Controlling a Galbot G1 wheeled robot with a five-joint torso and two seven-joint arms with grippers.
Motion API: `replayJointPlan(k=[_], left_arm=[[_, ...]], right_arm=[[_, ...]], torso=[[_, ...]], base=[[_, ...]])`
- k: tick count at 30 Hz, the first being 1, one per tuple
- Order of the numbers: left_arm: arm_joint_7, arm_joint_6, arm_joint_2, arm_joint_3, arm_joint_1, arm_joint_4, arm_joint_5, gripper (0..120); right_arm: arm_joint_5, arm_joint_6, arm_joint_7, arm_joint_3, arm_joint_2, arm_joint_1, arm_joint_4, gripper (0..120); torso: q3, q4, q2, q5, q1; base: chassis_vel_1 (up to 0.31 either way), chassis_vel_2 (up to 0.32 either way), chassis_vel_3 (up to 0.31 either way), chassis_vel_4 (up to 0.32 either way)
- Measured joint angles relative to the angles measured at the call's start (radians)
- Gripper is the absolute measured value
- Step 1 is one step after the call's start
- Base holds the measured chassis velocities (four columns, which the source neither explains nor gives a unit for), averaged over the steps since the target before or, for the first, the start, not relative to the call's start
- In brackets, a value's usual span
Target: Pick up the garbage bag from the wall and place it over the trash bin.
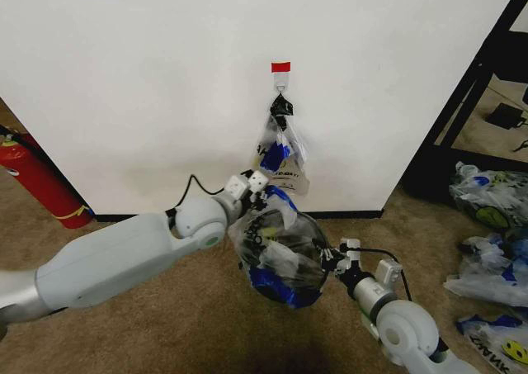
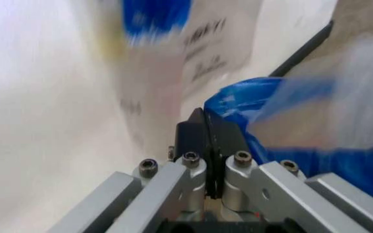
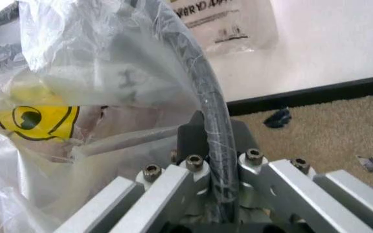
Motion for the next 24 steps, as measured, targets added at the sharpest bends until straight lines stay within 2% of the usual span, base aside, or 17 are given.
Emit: replayJointPlan(k=[3,7,11,13,16,19,20,22,24], left_arm=[[0.005,0.005,0.016,-0.055,0.069,0.007,-0.029,0],[0.014,0.003,0.037,-0.079,0.104,-0.006,-0.032,0],[0.030,-0.002,0.073,-0.136,0.175,-0.045,-0.056,0],[0.031,-0.002,0.076,-0.146,0.189,-0.051,-0.058,0],[0.011,-0.003,0.076,-0.211,0.261,-0.095,-0.064,0],[-0.011,0.002,0.077,-0.288,0.319,-0.142,-0.068,8],[-0.011,0.002,0.077,-0.288,0.319,-0.142,-0.068,8],[-0.024,0.015,0.094,-0.390,0.378,-0.182,-0.070,20],[-0.027,0.032,0.116,-0.468,0.427,-0.212,-0.076,26]], right_arm=[[0.019,0.008,0.014,0.018,0.003,-0.006,0.017,0],[0.062,0.009,0.032,0.040,0.008,-0.005,0.021,0],[0.094,0.000,0.057,0.064,0.013,-0.001,0.021,0],[0.096,-0.004,0.061,0.064,0.014,-0.001,0.023,0],[0.095,-0.016,0.075,0.057,0.017,0.001,0.025,0],[0.085,-0.019,0.084,0.044,0.020,0.004,0.018,0],[0.085,-0.019,0.084,0.044,0.020,0.004,0.018,0],[0.076,-0.022,0.093,0.033,0.027,0.013,0.003,0],[0.072,-0.023,0.099,0.026,0.032,0.023,-0.012,0]], torso=[[0.000,0.0000,0.000,-0.0001,0.000],[0.000,-0.0002,0.000,0.0000,0.000],[0.000,-0.0002,0.000,0.0001,0.000],[0.000,-0.0001,0.000,0.0002,0.000],[0.000,-0.0001,0.000,-0.0001,0.000],[0.000,-0.0005,0.000,-0.0001,0.000],[0.000,-0.0005,0.000,-0.0001,0.000],[0.000,-0.0003,0.000,0.0001,0.000],[0.000,0.0000,0.000,0.0003,0.000]], base=[[0.000,0.000,0.000,0.000],[0.000,0.000,0.000,0.000],[0.000,0.000,0.000,0.000],[0.000,0.000,0.000,0.000],[0.000,0.000,0.000,0.000],[0.000,0.000,0.000,0.000],[0.000,0.000,0.000,0.000],[0.000,0.000,0.000,0.000],[0.000,0.000,0.000,0.000]])
